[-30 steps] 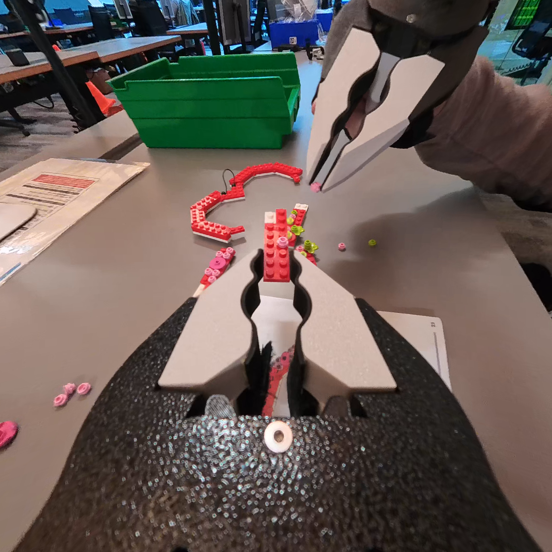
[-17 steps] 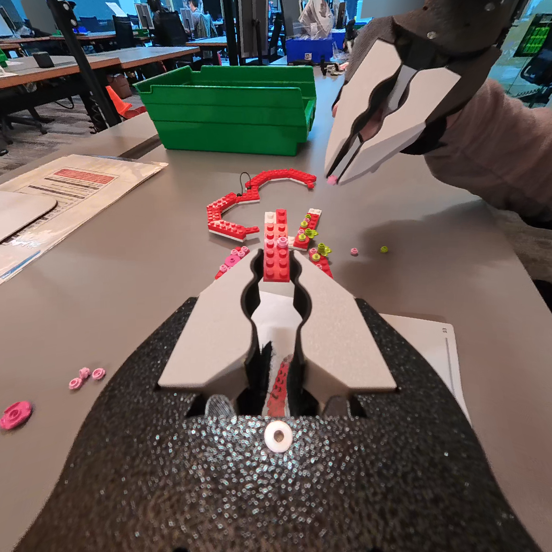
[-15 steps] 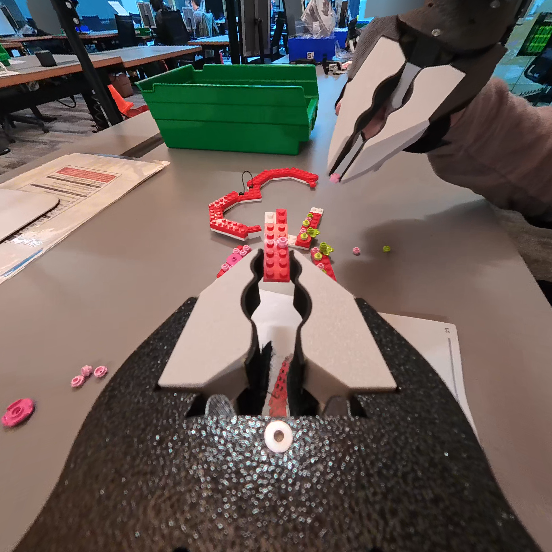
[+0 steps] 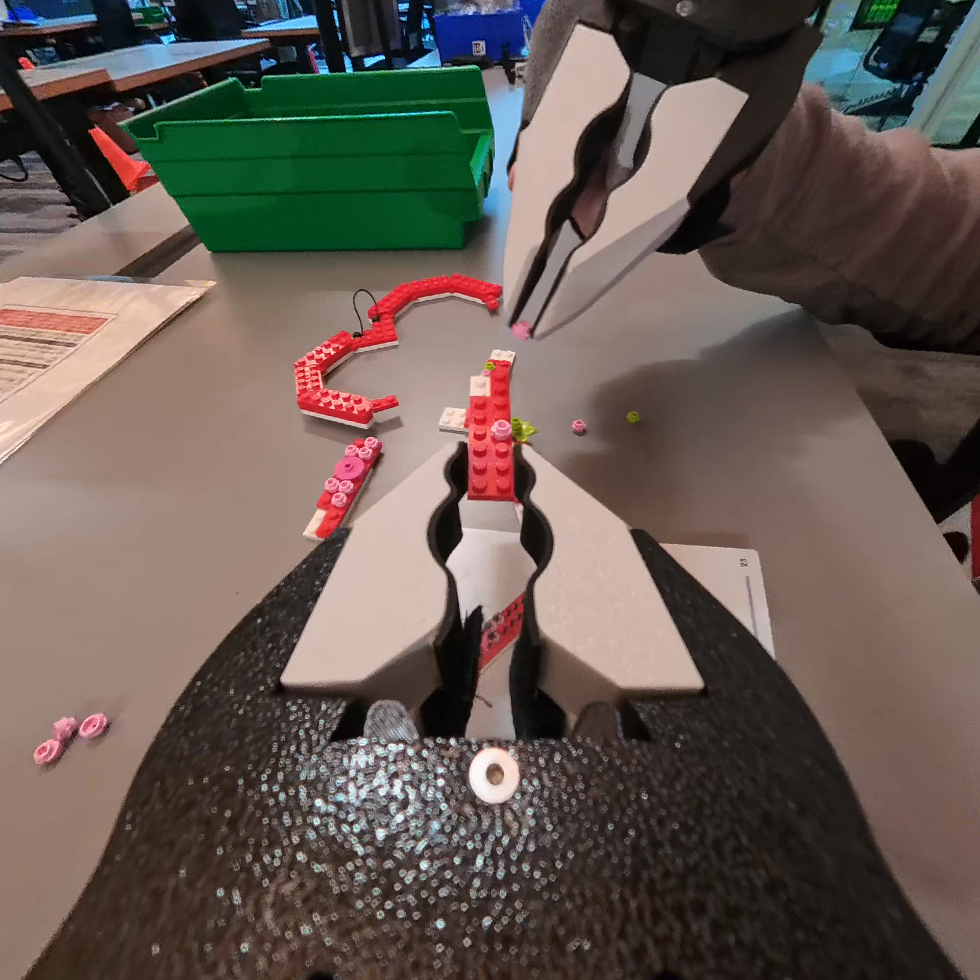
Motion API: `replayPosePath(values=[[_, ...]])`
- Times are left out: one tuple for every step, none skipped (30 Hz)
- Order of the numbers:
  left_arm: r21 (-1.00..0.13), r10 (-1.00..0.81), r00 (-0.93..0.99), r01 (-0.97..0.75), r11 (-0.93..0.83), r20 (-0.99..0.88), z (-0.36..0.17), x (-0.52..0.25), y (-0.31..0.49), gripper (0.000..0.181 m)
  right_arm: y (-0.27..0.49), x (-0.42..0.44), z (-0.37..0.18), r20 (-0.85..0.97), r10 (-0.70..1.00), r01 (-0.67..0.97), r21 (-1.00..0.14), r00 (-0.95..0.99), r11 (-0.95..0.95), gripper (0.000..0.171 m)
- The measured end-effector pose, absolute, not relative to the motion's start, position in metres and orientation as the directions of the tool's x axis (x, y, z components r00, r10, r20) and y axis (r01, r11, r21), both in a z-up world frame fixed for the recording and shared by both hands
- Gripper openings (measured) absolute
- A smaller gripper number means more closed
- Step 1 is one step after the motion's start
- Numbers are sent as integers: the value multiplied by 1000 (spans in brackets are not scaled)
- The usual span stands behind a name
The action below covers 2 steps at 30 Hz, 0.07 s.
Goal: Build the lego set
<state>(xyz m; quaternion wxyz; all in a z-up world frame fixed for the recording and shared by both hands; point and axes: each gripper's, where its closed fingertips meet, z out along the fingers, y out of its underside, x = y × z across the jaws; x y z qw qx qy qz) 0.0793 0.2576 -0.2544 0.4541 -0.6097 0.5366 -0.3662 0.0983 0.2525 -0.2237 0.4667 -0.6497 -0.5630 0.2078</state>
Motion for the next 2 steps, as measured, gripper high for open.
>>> replayPosePath(values=[[-947, -987, 155, -321, -10, -42, -254, 80, 257, 14, 253, 98, -223, 257, 924, 535, -842, 282, 71, 5], [-948, -986, 160, -319, -10, -43, -253, 79, 258, 14, 253, 99, -221, 258, 923, 532, -844, 285, 72, 5]])
